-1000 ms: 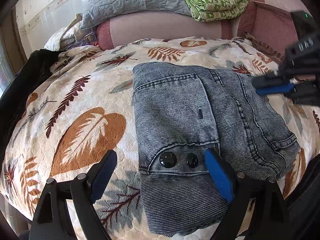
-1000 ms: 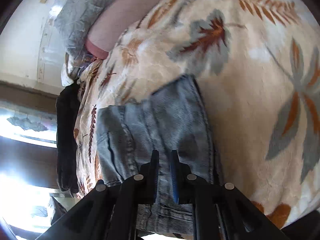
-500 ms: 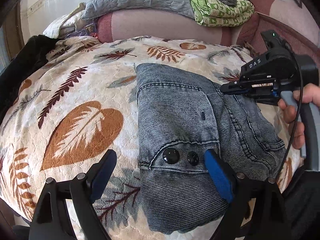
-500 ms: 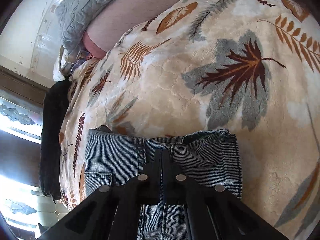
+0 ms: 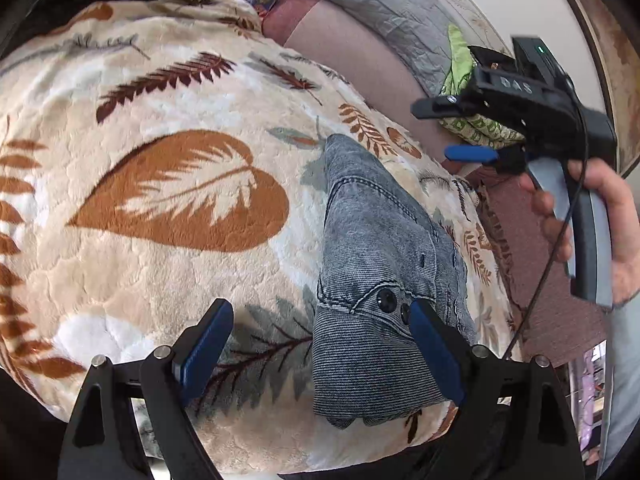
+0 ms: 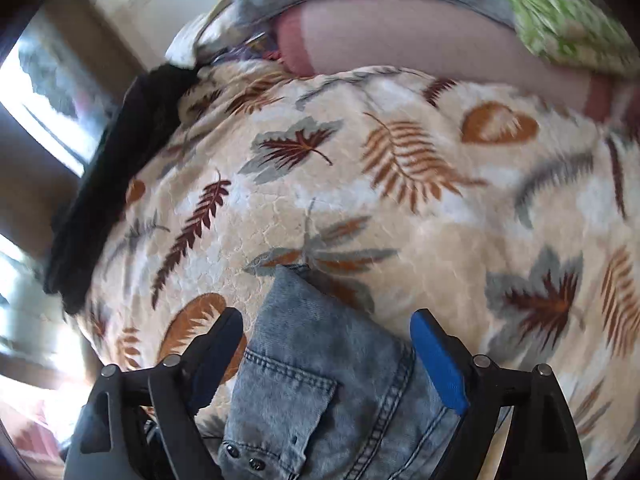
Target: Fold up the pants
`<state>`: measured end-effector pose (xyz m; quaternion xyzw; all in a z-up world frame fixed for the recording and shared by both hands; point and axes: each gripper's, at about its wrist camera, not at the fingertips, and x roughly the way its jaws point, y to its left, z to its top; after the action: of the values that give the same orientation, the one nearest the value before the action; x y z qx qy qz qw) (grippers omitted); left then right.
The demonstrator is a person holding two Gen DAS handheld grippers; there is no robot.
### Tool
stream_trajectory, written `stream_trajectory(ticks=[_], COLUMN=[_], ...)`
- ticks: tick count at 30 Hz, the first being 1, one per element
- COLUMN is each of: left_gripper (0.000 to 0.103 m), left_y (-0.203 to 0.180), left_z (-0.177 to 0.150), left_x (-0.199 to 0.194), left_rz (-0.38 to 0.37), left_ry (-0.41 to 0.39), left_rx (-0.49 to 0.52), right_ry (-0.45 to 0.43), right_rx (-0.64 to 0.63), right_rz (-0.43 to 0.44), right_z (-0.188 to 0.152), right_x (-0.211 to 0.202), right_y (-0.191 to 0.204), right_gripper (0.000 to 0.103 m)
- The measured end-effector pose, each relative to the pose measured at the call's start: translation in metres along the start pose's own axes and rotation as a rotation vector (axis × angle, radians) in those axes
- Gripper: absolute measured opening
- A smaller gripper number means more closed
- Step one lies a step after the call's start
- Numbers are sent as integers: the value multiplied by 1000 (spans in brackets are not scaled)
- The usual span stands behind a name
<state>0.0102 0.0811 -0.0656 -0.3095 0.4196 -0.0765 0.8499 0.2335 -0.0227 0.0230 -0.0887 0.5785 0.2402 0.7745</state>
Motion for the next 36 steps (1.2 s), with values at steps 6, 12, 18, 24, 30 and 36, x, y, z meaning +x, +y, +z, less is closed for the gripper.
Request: stream_trajectory(ticks=[6,12,18,24,30,36], left_gripper=[89,70,52,48,66,72], left_y=[-6,-21,-33,-36,-26,-30], left_z=[0,-6,-8,-12,-11,-12], left_x=[14,25,35,31,25,3], left_rz=[-50,-30,-14,8,-10,10], left_ry=[46,72,91,83,69,8], left_rx=[-4,71,109,137,77,89], right_ry=[255,390,269,110,29,98], right_rx=[-146,-172,-105,-29,120,199], right_rz=[-162,-139,-139,-297,-62,199], right_z=[36,25,23,19,5,-42], right_x=[82,116,94,90,37,33], right_y=[43,46,23,-6,-38,-12], right_gripper=[87,11,8,7,9,10])
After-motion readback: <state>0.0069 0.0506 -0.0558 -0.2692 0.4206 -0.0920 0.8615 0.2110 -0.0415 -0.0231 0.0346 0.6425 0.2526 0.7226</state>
